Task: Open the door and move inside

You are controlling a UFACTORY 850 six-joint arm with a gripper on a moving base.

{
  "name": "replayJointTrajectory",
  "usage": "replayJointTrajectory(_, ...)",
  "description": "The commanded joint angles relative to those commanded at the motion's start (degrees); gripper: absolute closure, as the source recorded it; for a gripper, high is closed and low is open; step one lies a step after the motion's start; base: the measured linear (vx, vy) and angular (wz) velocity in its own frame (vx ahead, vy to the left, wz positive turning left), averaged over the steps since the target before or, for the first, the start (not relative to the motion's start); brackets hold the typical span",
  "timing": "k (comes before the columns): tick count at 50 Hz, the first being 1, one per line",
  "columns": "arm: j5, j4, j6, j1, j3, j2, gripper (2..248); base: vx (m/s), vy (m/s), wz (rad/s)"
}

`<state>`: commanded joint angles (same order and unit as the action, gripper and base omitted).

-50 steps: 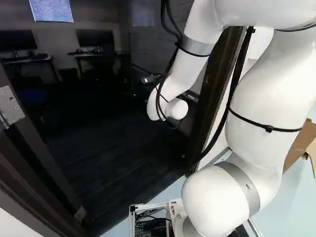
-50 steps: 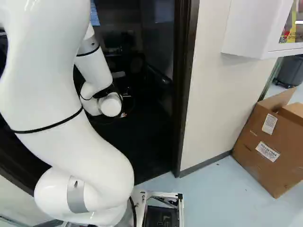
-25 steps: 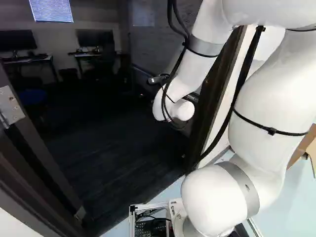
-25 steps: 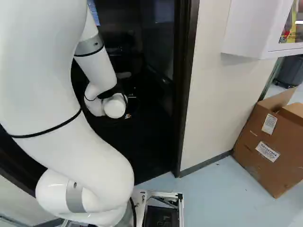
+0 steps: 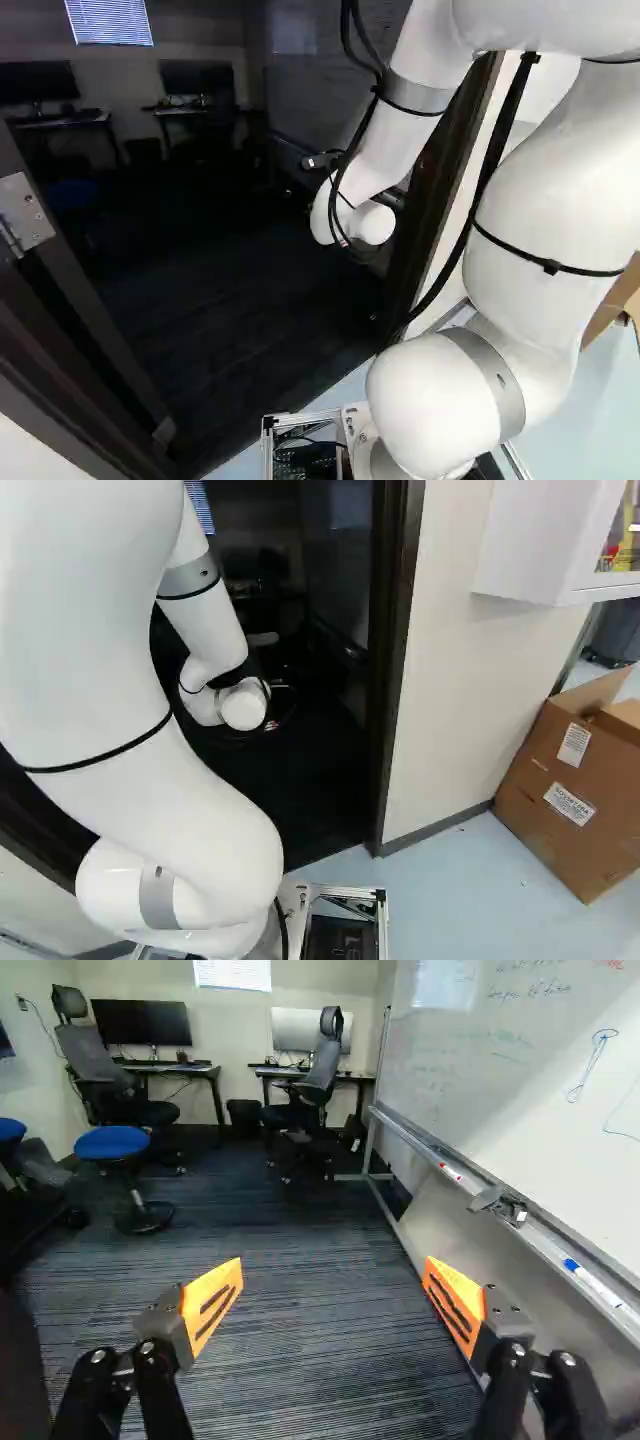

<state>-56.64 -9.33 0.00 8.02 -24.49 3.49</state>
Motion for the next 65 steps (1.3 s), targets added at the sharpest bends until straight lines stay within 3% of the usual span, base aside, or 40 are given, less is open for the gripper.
replayJointTrajectory(29, 0.0, 0.0, 0.0, 0.0, 0.0, 0.0, 3, -0.002, 0.015, 0.078)
replayJointTrajectory(65, 0.0, 0.0, 0.0, 0.0, 0.0, 0.0, 3, -0.001, 0.055, 0.272)
